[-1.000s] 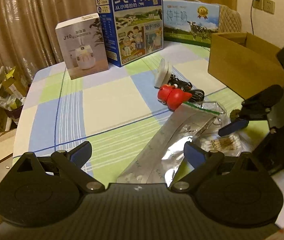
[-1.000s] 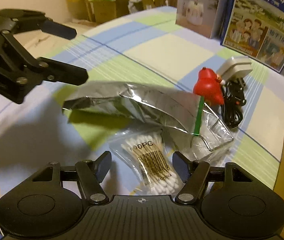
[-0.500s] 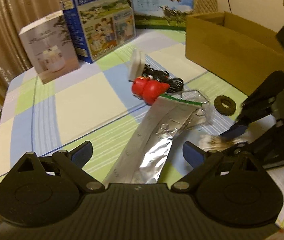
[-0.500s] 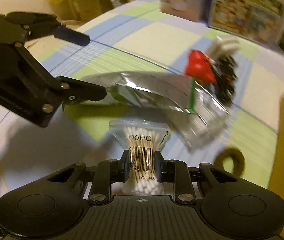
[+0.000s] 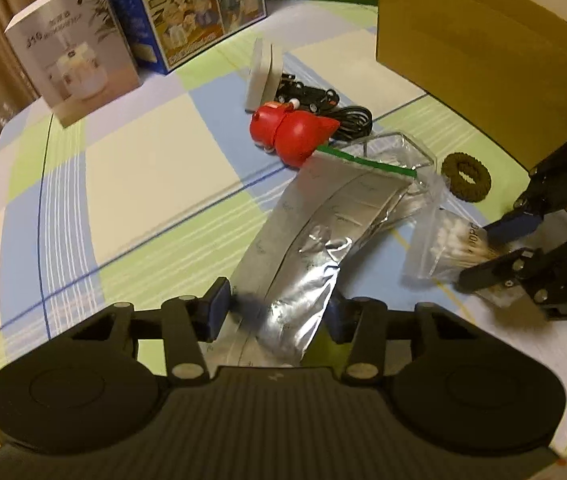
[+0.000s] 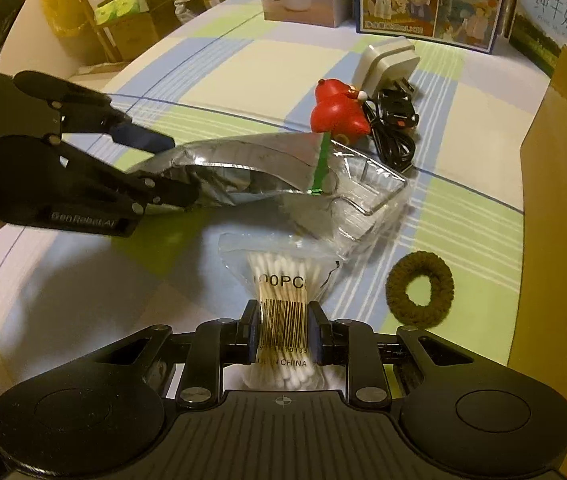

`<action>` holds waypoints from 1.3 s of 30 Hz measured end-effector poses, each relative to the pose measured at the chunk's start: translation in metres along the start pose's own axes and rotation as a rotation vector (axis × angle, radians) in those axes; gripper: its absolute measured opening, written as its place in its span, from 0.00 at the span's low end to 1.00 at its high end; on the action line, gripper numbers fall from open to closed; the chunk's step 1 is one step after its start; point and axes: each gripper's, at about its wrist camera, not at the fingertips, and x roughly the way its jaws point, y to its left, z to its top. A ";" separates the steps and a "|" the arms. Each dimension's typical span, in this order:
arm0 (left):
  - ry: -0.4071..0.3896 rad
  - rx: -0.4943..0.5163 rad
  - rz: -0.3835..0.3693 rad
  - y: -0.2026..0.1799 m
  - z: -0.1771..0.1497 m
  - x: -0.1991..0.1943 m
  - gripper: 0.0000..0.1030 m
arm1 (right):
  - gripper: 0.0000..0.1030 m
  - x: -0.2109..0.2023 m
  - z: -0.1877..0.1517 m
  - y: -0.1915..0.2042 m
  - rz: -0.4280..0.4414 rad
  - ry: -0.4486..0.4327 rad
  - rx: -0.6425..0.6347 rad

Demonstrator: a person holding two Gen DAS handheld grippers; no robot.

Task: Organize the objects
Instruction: 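Grasp the cotton swab bag with the right tool while the left tool grasps the silver foil bag, then carry both bags to the cardboard box and release the foil bag from the left tool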

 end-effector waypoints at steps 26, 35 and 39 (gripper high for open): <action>0.051 -0.186 -0.091 0.011 0.000 0.016 0.62 | 0.20 -0.007 0.006 0.000 -0.006 -0.029 0.032; 0.056 -0.210 -0.085 0.016 -0.006 0.024 0.39 | 0.20 -0.005 0.010 0.001 -0.012 -0.037 0.023; 0.041 -0.222 -0.077 0.016 -0.006 0.017 0.31 | 0.20 -0.006 0.012 0.003 -0.008 -0.047 0.023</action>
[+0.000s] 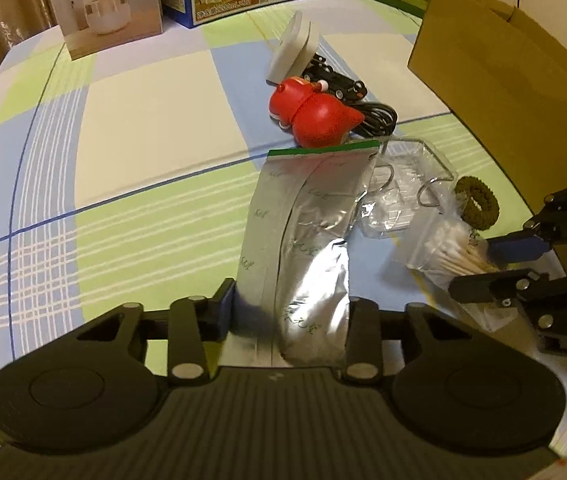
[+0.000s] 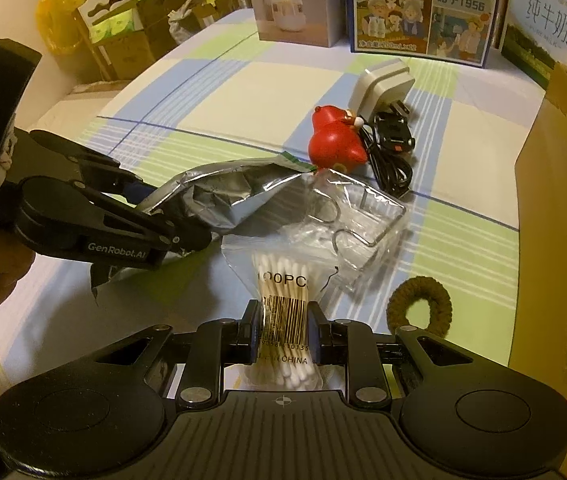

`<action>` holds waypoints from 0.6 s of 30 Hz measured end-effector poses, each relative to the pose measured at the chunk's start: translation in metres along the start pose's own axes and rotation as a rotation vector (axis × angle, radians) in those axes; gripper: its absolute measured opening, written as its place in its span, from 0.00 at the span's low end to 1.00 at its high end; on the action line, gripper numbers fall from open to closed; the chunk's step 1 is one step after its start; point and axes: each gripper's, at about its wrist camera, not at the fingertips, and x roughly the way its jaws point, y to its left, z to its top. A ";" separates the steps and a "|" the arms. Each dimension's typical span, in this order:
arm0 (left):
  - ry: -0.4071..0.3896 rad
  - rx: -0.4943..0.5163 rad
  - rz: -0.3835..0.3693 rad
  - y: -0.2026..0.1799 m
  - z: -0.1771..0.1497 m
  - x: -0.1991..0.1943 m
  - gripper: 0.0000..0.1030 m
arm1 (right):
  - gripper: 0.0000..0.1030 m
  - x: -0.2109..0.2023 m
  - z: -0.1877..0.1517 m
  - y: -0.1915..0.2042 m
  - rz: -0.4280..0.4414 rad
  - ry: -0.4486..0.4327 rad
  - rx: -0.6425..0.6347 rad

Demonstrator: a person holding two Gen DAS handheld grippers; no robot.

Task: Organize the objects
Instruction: 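Carry both bags to the cardboard box and release the foil bag from the left tool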

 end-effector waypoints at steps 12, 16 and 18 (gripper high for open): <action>-0.055 -0.116 -0.026 0.001 -0.010 -0.025 0.29 | 0.19 -0.017 0.006 0.004 -0.012 -0.072 0.019; -0.084 -0.159 -0.020 -0.003 -0.015 -0.040 0.29 | 0.19 -0.027 0.006 0.005 -0.022 -0.104 0.036; -0.111 -0.182 -0.010 -0.008 -0.016 -0.049 0.29 | 0.19 -0.033 0.005 0.003 -0.025 -0.121 0.058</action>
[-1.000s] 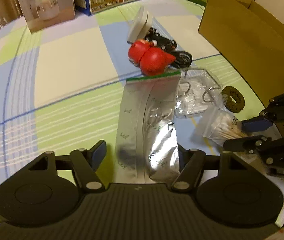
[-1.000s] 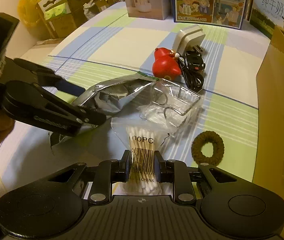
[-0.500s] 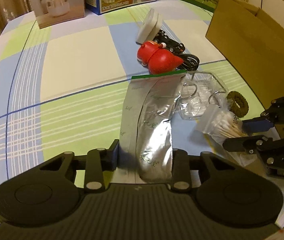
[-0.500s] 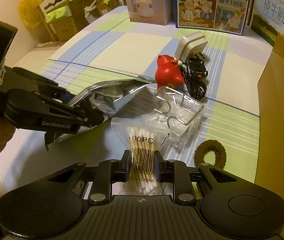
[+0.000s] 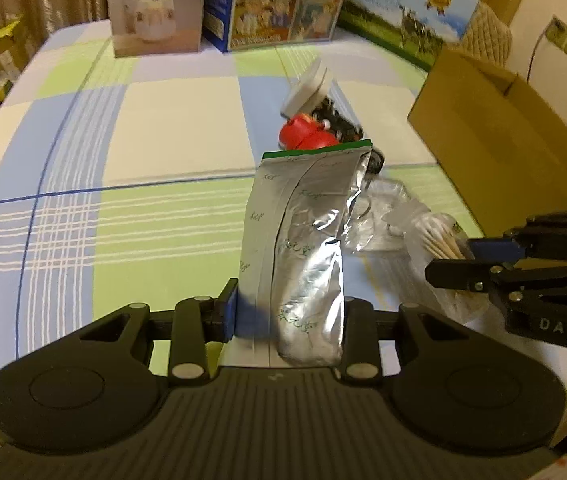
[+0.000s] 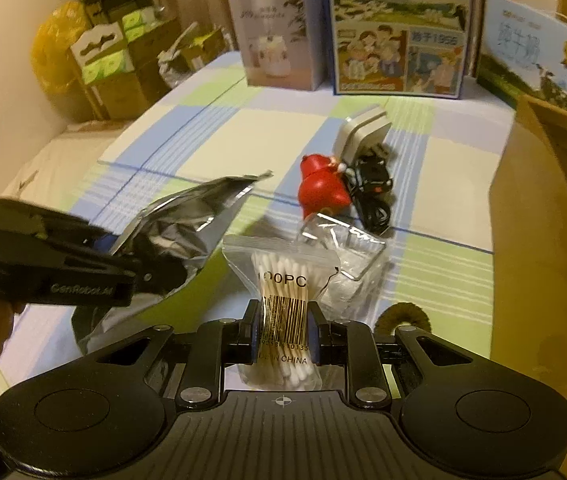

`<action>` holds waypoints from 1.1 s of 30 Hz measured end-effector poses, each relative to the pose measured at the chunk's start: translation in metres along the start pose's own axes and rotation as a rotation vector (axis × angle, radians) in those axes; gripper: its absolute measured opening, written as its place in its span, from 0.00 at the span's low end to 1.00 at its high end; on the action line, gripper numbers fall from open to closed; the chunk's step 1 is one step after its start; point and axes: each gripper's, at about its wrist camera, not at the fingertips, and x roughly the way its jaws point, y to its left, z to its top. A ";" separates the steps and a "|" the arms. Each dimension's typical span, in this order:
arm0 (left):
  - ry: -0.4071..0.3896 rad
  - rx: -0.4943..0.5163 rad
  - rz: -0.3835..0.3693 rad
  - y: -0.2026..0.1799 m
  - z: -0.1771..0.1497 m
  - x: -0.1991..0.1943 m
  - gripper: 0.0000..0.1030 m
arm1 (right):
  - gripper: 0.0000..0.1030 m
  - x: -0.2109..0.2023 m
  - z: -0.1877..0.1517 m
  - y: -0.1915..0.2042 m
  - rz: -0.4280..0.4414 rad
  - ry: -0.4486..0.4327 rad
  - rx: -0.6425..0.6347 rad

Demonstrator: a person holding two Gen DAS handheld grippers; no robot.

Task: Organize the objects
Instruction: 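Carry both bags to the cardboard box and release the foil bag from the left tool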

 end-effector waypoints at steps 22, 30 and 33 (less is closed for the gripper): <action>-0.187 -0.058 -0.016 -0.095 -0.022 -0.114 0.29 | 0.19 -0.148 -0.025 -0.007 -0.116 -0.251 0.123; -0.216 -0.024 -0.033 -0.129 -0.032 -0.143 0.29 | 0.19 -0.197 -0.037 -0.015 -0.155 -0.294 0.116; -0.220 -0.008 -0.045 -0.142 -0.030 -0.147 0.29 | 0.19 -0.210 -0.042 -0.026 -0.171 -0.301 0.127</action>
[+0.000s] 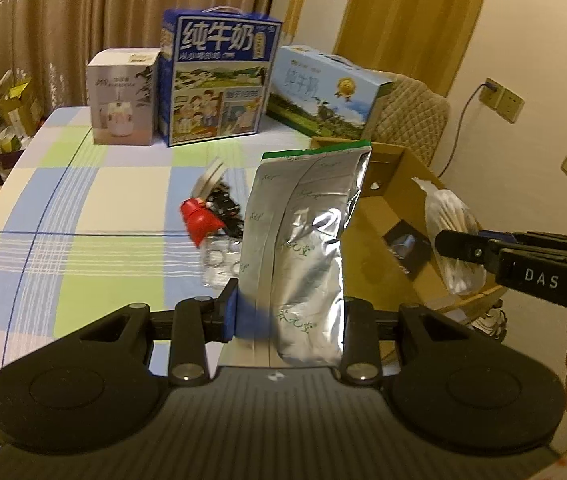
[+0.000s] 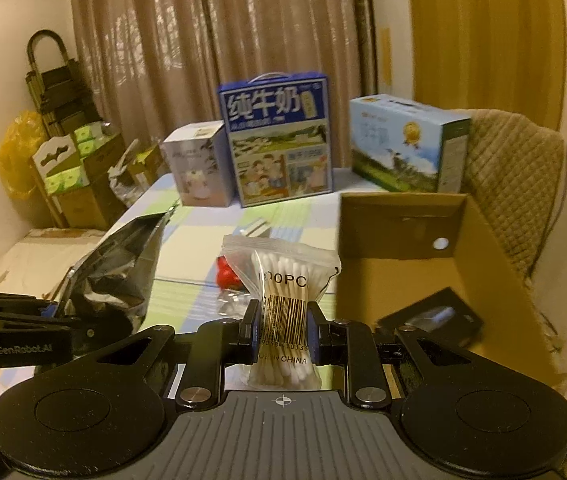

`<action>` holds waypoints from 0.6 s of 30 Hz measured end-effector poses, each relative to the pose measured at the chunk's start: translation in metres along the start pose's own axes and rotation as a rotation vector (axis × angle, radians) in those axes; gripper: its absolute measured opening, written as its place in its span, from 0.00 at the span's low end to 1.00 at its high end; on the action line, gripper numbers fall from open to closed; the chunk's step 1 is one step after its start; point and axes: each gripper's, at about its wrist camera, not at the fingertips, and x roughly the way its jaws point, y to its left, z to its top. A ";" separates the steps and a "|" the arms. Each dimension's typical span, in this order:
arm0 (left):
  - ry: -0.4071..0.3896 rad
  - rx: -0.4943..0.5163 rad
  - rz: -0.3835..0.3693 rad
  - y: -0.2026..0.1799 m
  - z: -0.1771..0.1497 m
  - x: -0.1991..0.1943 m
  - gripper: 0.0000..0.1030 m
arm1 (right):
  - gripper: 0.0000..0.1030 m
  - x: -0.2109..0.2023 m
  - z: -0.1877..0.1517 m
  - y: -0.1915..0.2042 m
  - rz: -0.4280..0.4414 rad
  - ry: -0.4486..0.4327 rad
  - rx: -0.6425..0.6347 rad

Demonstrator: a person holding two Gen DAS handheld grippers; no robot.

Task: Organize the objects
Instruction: 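Carry both bags to the cardboard box and release the foil bag from the left tool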

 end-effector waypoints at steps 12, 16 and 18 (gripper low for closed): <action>-0.003 0.067 -0.075 -0.057 0.025 0.014 0.29 | 0.19 -0.034 0.004 -0.073 -0.128 -0.006 0.030; -0.005 0.088 -0.104 -0.082 0.037 0.029 0.29 | 0.19 -0.035 0.006 -0.096 -0.158 0.002 0.037; -0.003 0.102 -0.120 -0.094 0.042 0.037 0.29 | 0.19 -0.034 0.006 -0.107 -0.170 0.009 0.046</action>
